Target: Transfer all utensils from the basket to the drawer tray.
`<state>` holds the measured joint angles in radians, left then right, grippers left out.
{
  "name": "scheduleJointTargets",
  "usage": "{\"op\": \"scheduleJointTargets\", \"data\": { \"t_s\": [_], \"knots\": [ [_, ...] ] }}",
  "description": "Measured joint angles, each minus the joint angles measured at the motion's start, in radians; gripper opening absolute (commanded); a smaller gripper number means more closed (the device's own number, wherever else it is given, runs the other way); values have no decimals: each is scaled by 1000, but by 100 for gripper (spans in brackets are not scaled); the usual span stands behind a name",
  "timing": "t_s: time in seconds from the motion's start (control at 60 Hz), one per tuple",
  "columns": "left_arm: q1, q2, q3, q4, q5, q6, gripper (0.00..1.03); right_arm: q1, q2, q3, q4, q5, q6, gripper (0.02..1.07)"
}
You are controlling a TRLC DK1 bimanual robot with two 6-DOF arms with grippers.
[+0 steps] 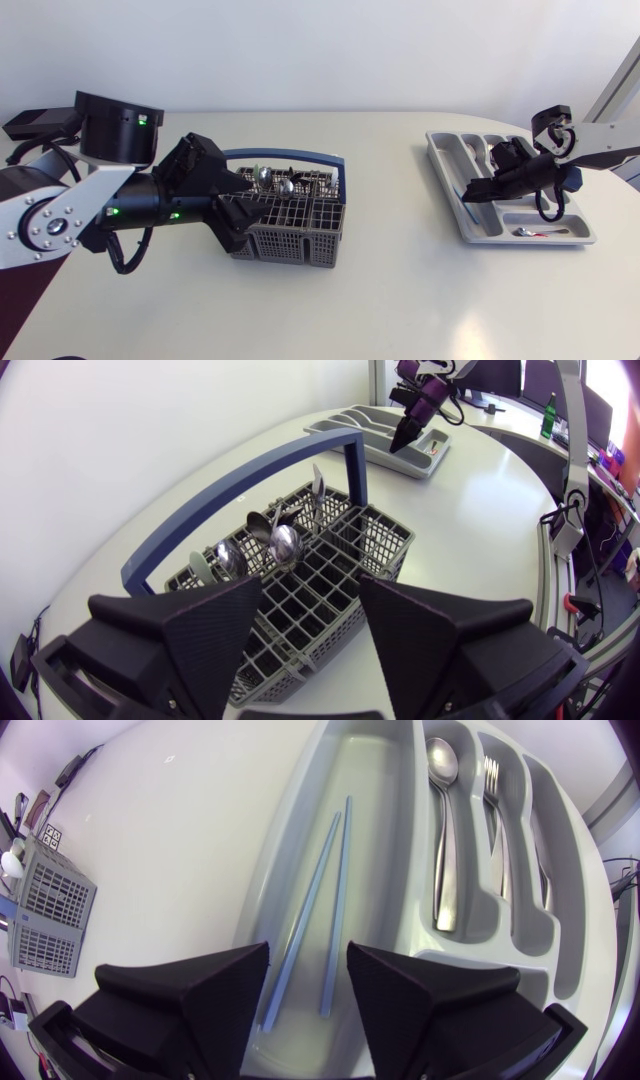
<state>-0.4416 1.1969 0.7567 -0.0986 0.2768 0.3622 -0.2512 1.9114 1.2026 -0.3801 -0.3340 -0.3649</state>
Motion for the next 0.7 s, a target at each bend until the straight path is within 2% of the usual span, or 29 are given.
{"op": "scheduleJointTargets", "data": {
  "t_s": [0.183, 0.433, 0.7],
  "knots": [
    [27, 16, -25, 31, 5, 26, 70, 94, -218, -129, 7, 3, -4, 83],
    [73, 33, -48, 54, 39, 46, 70, 393, -546, -217, 2, -2, 2, 83],
    [127, 35, -58, 57, 133, 84, 70, 632, -615, -221, 29, -5, 53, 83]
  ]
}}
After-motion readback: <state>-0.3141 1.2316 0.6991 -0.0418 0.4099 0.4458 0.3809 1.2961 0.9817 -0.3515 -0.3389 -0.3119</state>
